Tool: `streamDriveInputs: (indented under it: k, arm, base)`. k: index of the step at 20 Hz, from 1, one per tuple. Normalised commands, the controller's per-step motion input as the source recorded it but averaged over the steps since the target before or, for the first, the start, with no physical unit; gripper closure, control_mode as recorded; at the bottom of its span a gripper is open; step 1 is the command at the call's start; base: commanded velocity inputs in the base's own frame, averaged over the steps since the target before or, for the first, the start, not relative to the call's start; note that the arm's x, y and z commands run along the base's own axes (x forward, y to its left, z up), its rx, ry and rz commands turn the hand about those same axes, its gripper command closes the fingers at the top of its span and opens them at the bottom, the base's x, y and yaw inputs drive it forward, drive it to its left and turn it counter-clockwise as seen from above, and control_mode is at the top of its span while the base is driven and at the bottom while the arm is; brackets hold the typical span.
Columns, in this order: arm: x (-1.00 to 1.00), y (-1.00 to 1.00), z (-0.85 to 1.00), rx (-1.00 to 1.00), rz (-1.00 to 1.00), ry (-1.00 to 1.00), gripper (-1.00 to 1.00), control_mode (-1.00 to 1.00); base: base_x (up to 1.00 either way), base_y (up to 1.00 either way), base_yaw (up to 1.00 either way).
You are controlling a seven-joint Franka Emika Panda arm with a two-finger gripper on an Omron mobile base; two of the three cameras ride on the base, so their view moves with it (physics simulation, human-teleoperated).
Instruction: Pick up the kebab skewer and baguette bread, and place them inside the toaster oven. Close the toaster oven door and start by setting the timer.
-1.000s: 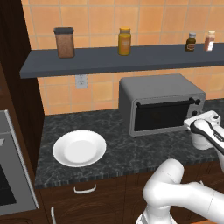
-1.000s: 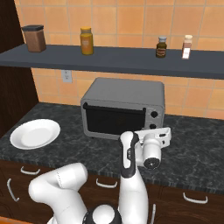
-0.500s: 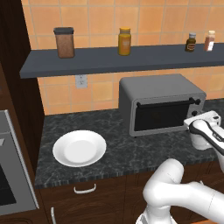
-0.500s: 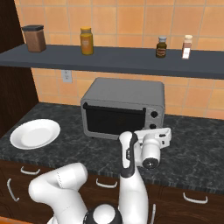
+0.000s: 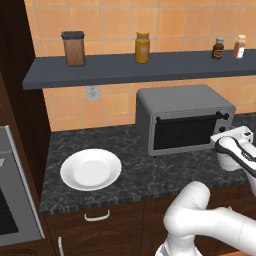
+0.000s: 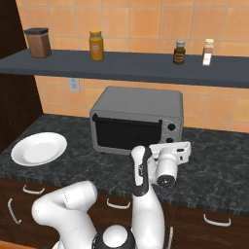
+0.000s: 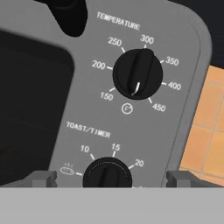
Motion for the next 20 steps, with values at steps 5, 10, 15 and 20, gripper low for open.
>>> streamDriveInputs:
  k: [5,10,15,20]
  arm:
    - [-0.10,0.00,0.00,0.00,-0.02,0.00,-1.00,-1.00]
    - [0.00,0.00,0.00,0.00,-0.01,0.00,-1.00,-1.00]
    - [0.00,0.01,-0.01,0.00,0.00,0.00,-1.00,-1.00]
    - [0.00,0.03,-0.06,0.00,0.00,0.00,-1.00,-1.00]
  base:
    - [0.00,0.00,0.00]
    - [0.00,0.00,0.00]
    - [0.00,0.00,0.00]
    - [0.00,0.00,0.00]
